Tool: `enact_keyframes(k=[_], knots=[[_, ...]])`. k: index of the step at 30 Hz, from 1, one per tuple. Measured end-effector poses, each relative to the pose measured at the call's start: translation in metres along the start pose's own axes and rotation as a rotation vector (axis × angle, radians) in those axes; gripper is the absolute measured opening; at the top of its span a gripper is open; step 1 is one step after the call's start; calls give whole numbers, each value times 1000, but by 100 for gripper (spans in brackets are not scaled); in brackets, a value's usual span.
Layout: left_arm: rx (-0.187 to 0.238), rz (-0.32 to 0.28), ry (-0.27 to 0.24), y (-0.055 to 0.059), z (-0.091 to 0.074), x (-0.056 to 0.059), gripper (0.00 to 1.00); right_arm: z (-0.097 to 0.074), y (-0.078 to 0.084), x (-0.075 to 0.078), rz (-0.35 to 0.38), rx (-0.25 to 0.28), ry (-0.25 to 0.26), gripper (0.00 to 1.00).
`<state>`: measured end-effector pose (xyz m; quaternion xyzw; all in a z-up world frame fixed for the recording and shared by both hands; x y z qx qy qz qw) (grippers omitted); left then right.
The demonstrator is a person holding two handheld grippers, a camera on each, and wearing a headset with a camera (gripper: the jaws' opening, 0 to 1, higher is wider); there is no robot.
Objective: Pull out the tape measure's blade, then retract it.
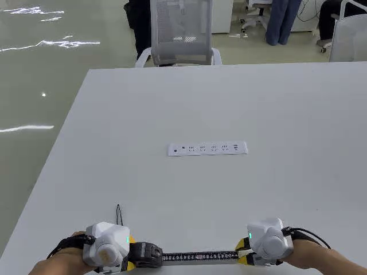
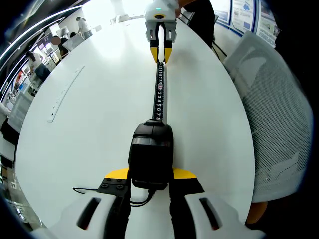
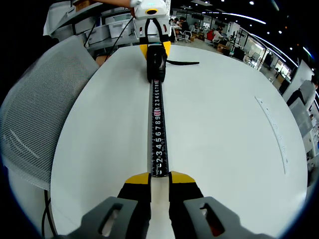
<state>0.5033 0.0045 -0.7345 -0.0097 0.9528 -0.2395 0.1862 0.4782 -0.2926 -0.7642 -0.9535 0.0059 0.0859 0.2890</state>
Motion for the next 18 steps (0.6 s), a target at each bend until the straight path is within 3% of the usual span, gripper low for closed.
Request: enact_keyframes(k=[18], knots=[[-4, 1, 4, -1, 0, 0, 25, -9, 14, -2, 16, -17, 8, 10]])
Point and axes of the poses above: the centre of the closed fingertips' face, and the gripper's own axes: z roughly forward along the fingers, x roughly to its right, y roughly out of its underside, the point moved 5 cm from there along -z, roughly backward along the fingers, and after that the axes turned 15 degrees about -y, right-handed, at the moved point
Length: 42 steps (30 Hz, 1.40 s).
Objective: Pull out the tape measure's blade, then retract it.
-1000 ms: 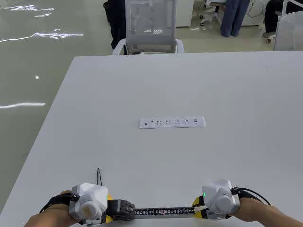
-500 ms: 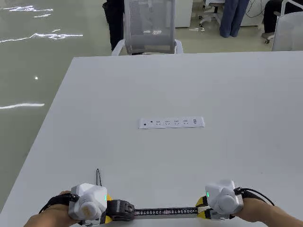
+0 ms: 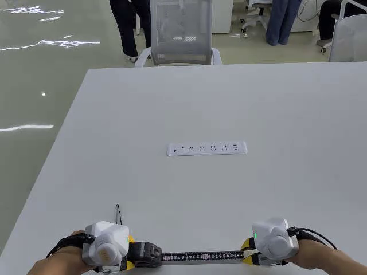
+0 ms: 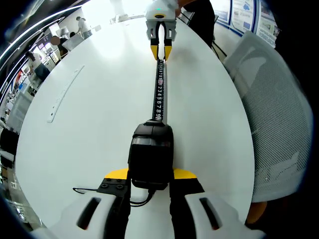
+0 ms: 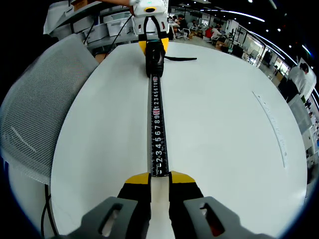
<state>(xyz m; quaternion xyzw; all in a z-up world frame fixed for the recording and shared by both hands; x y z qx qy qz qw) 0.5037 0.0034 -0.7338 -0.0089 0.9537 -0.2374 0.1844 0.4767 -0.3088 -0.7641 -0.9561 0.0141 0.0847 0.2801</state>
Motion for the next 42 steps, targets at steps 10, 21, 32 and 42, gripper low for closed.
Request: enact_keyframes(k=[10, 21, 32, 42], knots=[[-5, 4, 2, 0, 1, 0, 25, -2, 6, -1, 3, -7, 3, 10], [-8, 4, 2, -1, 1, 0, 25, -5, 11, -2, 12, -11, 8, 11], [-18, 0, 2, -4, 2, 1, 26, -6, 7, -2, 1, -36, 38, 12], [-37, 33, 8, -4, 3, 0, 26, -4, 7, -8, 3, -47, 49, 14]])
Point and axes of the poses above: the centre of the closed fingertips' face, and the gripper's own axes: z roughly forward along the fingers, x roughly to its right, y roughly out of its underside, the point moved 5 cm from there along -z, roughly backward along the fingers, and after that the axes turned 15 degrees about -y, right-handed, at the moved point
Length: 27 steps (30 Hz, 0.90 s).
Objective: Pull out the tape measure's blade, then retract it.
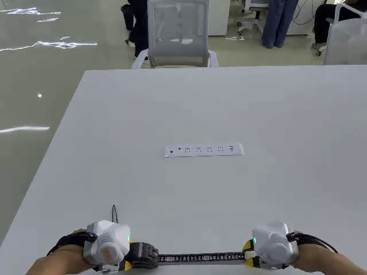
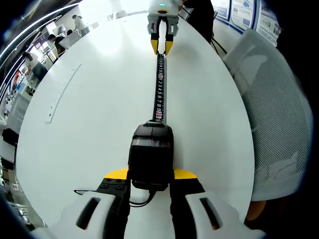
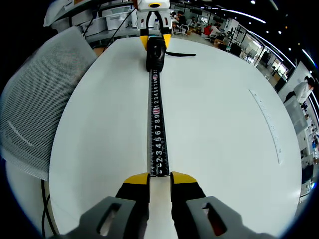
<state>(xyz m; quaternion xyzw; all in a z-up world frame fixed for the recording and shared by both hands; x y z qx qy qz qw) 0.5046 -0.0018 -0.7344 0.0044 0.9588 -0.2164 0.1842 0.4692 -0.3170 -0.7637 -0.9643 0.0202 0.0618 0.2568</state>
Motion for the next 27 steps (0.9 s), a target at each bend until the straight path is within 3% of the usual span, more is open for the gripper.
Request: enact_keyframes(k=[6, 10, 15, 22, 27], knots=[[-4, 17, 1, 0, 0, -1, 27, 7, -1, -6, -5, -6, 2, 23], [-10, 68, -2, 2, 0, 0, 28, 7, -3, -8, 4, 1, 5, 26], [-17, 58, -10, 5, -3, 0, 38, 4, -2, -10, 22, 12, 15, 29], [-18, 17, -21, 9, -8, 0, 41, 1, 3, -13, 60, 18, 28, 36], [-24, -69, -18, 7, -14, 6, 50, -7, 5, -16, 102, 36, 53, 41]])
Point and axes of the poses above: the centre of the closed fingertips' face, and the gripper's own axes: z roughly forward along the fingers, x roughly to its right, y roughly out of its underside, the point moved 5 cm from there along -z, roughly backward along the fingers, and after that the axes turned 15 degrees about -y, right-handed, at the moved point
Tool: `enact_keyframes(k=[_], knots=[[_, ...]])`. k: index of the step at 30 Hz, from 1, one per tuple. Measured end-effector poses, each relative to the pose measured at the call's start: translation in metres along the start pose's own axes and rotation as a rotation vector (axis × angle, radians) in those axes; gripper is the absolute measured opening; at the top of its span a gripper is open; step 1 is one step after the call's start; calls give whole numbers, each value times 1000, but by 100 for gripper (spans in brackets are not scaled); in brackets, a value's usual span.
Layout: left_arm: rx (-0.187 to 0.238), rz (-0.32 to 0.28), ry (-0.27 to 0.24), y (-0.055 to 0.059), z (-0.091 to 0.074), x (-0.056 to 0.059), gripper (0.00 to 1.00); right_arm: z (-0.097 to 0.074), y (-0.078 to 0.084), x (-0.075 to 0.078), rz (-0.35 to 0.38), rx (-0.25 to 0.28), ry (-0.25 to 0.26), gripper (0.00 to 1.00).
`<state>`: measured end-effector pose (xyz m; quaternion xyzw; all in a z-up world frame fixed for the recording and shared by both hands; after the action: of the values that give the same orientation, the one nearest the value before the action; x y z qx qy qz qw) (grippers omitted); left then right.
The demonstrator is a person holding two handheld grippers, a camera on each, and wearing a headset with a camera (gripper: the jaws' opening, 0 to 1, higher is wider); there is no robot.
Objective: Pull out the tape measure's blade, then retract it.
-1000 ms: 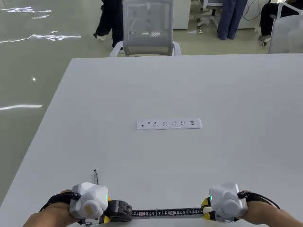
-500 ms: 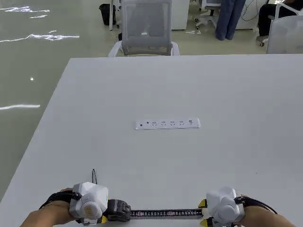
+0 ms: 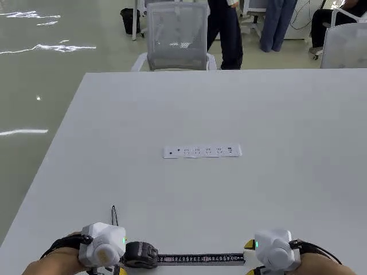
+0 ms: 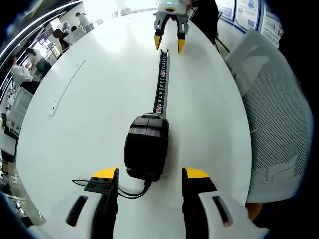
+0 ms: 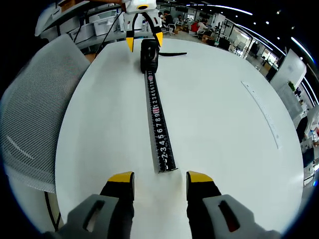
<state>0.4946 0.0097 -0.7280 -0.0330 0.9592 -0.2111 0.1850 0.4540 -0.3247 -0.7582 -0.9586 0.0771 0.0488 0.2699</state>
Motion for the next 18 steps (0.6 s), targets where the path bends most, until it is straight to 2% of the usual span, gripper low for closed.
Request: enact_keyframes(k=[3, 10, 18], knots=[[-6, -19, -24, 4, -3, 1, 52, -5, 2, -3, 32, 13, 14, 45], [17, -93, -65, 3, -14, 4, 60, -14, 4, -11, 106, 55, 48, 54], [44, -208, -117, 0, -19, 12, 66, -21, 5, -27, 197, 114, 85, 66]])
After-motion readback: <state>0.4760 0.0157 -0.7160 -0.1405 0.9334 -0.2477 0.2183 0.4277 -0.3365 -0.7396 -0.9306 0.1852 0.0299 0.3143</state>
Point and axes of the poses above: the centre of the closed fingertips' face, and the gripper's own axes: z roughly forward along the fingers, x roughly to its right, y roughly out of its underside, the point moved 5 cm from there along -z, roughly backward along the fingers, and after that the axes turned 15 degrees about -y, right-handed, at the moved point
